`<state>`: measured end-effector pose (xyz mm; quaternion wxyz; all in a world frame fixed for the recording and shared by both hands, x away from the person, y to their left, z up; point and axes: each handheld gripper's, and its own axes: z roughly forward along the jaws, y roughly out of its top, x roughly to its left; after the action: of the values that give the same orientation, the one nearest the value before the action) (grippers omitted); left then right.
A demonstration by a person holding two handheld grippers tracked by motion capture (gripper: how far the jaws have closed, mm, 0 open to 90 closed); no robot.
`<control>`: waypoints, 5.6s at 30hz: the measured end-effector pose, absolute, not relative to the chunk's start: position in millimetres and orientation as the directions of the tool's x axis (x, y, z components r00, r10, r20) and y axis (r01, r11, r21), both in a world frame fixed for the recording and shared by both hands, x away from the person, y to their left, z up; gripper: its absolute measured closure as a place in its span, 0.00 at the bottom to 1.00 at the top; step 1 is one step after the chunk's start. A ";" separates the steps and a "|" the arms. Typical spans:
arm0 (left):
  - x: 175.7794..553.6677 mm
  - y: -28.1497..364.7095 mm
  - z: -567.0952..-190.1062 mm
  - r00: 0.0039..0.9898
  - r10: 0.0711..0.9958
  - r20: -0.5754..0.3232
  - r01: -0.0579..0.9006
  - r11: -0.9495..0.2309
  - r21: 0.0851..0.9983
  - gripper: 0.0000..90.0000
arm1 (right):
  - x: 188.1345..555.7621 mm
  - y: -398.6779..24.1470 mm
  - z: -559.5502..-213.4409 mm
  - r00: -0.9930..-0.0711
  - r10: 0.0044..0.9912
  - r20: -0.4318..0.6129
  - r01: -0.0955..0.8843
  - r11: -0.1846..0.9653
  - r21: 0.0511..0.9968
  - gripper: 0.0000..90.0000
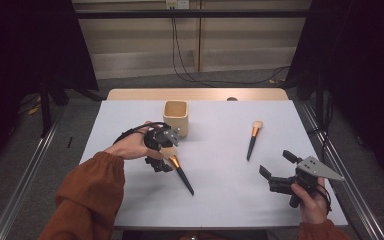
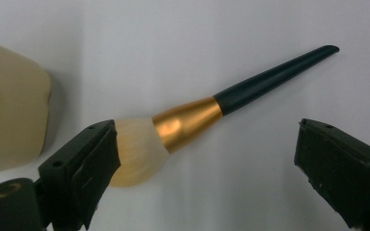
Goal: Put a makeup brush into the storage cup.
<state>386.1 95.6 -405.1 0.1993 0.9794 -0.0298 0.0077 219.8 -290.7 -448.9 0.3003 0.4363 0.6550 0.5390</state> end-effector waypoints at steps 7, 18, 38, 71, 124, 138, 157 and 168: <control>391.1 90.2 -411.9 0.996 -0.084 0.031 -0.089 -0.915 0.393 0.09 | 220.0 -290.9 -449.1 -0.441 0.894 0.076 0.249 0.041 0.968 0.00; 395.1 80.2 -422.6 0.990 -0.143 0.007 -0.135 -0.910 0.393 0.09 | 220.4 -290.8 -449.3 -0.444 0.893 0.074 0.248 0.043 0.968 0.00; 394.1 66.0 -440.3 0.975 -0.222 -0.023 -0.204 -0.930 0.307 0.16 | 220.3 -290.6 -449.6 -0.448 0.891 0.072 0.252 0.049 0.966 0.00; 398.7 70.8 -447.8 0.981 -0.190 -0.033 -0.179 -0.960 0.214 0.55 | 220.2 -290.4 -449.6 -0.447 0.891 0.075 0.252 0.045 0.967 0.00; 403.9 76.1 -445.6 0.995 -0.046 -0.091 -0.033 -0.990 0.136 0.69 | 220.3 -290.1 -450.1 -0.449 0.890 0.075 0.256 0.047 0.965 0.00; 411.9 84.1 -437.4 0.980 0.112 -0.166 0.142 -0.972 0.185 0.70 | 220.2 -290.1 -450.1 -0.450 0.890 0.077 0.257 0.047 0.965 0.00; 411.5 104.1 -430.5 0.928 0.232 -0.293 0.325 -0.889 0.324 0.70 | 220.4 -290.1 -450.1 -0.451 0.889 0.074 0.256 0.050 0.965 0.00; 405.4 122.2 -427.5 0.896 0.272 -0.350 0.417 -0.786 0.456 0.70 | 220.5 -289.6 -450.1 -0.448 0.891 0.077 0.257 0.045 0.965 0.00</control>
<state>405.4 122.2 -427.5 0.2703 0.9354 0.1843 -0.1339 220.5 -289.6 -450.1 0.2950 0.4347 0.6600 0.5370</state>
